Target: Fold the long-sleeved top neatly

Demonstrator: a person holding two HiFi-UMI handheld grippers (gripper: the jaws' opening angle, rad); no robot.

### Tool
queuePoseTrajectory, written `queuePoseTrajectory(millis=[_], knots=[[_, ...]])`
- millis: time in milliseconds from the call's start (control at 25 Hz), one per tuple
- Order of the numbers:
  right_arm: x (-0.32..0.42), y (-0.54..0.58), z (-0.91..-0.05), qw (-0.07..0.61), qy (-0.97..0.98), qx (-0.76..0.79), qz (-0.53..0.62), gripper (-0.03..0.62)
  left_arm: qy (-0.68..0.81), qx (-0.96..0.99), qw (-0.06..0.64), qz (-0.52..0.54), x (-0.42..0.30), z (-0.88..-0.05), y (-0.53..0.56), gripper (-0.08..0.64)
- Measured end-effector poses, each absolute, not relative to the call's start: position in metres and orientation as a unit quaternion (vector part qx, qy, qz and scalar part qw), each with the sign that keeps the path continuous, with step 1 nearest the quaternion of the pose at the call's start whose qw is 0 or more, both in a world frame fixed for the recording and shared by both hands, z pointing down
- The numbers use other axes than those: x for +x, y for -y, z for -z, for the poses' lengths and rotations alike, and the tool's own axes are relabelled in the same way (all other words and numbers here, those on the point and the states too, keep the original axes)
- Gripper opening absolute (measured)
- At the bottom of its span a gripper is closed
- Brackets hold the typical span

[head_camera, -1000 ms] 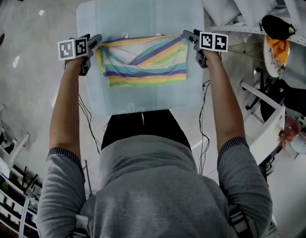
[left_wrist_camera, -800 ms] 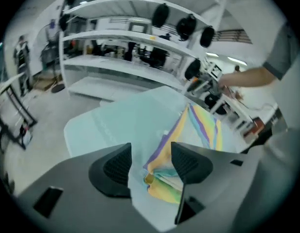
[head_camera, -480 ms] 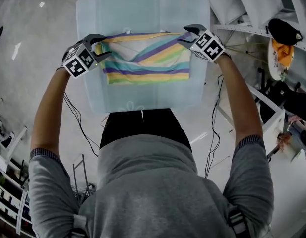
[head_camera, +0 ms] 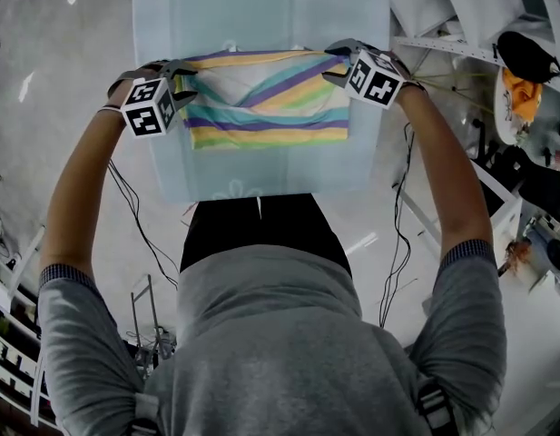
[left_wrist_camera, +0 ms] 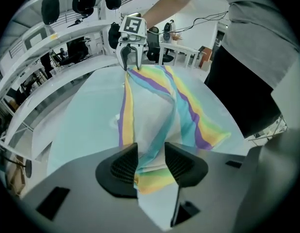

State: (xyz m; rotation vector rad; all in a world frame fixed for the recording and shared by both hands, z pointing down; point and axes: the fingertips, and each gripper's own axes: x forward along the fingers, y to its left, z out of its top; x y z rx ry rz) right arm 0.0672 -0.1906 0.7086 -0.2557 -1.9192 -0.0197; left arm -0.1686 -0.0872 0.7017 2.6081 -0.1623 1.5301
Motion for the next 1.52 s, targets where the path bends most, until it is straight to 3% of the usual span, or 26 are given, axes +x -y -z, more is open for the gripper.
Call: queuePoseTrajectory(millis=[240, 320, 360, 400, 760, 880, 1000, 1160, 1360, 1440, 1520], knots=[[0.072, 0.192, -0.726, 0.586, 0.798, -0.140, 0.033, 0.167, 0.047, 0.855, 0.052, -0.513, -0.165, -0.716, 0.092, 0.141], [0.078, 0.194, -0.734, 0.600, 0.785, -0.144, 0.052, 0.099, 0.052, 0.852, 0.048, -0.519, -0.167, -0.723, 0.093, 0.062], [0.082, 0.197, -0.737, 0.606, 0.781, -0.142, 0.062, 0.023, 0.054, 0.850, 0.047, -0.522, -0.169, -0.725, 0.094, 0.038], [0.085, 0.200, -0.738, 0.609, 0.778, -0.137, 0.069, 0.006, 0.056, 0.849, 0.049, -0.523, -0.171, -0.726, 0.094, 0.021], [0.106, 0.224, -0.715, 0.592, 0.800, -0.091, 0.048, 0.008, 0.118, 0.854, 0.084, -0.499, -0.204, -0.697, 0.118, 0.015], [0.096, 0.219, -0.712, 0.584, 0.803, -0.107, 0.047, 0.072, 0.094, 0.858, 0.072, -0.500, -0.195, -0.693, 0.115, 0.025], [0.084, 0.210, -0.710, 0.576, 0.806, -0.128, 0.042, 0.095, 0.052, 0.863, 0.075, -0.497, -0.176, -0.694, 0.103, 0.139], [0.075, 0.198, -0.721, 0.582, 0.797, -0.154, 0.046, 0.103, 0.013, 0.855, 0.055, -0.516, -0.164, -0.708, 0.091, 0.161], [0.086, 0.199, -0.744, 0.613, 0.772, -0.154, 0.066, 0.097, 0.011, 0.837, 0.021, -0.546, -0.166, -0.730, 0.091, 0.098], [0.087, 0.200, -0.744, 0.613, 0.773, -0.147, 0.072, 0.029, 0.019, 0.840, 0.028, -0.542, -0.166, -0.730, 0.093, 0.035], [0.087, 0.202, -0.739, 0.607, 0.779, -0.142, 0.070, 0.023, 0.024, 0.843, 0.036, -0.535, -0.168, -0.726, 0.094, 0.021]])
